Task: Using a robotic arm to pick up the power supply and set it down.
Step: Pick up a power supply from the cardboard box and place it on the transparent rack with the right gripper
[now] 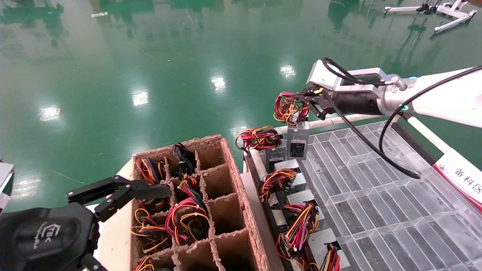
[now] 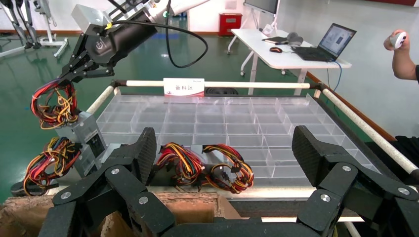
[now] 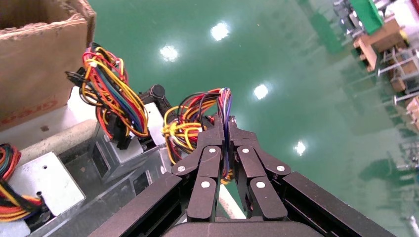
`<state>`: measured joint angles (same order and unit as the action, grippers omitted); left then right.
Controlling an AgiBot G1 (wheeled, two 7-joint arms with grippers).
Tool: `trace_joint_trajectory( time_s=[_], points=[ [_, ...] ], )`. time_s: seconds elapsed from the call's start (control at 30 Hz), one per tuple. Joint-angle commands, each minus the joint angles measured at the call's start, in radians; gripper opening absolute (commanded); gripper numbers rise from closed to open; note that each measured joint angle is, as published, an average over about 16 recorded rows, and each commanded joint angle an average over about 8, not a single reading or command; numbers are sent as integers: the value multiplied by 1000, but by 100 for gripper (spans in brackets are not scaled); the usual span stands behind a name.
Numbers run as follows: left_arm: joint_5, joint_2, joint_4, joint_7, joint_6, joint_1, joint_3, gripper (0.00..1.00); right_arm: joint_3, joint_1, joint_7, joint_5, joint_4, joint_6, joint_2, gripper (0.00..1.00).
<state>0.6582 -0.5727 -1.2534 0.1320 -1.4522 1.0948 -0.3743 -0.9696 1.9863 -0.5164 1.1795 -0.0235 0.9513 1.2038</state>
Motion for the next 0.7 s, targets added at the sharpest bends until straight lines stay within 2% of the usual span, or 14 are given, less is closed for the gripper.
trace_joint_trajectory(
  time_s=[0.03,0.3,0.7],
  points=[
    [0,0,0,0,0,0,0,100,-1,2,-13,2,-4,14,-6,0],
    [0,0,0,0,0,0,0,100,-6,9,-83,9,-10,-3,-19,0],
    [0,0,0,0,0,0,0,100,-7,26,-156,12,-13,-16,6,0]
  ],
)
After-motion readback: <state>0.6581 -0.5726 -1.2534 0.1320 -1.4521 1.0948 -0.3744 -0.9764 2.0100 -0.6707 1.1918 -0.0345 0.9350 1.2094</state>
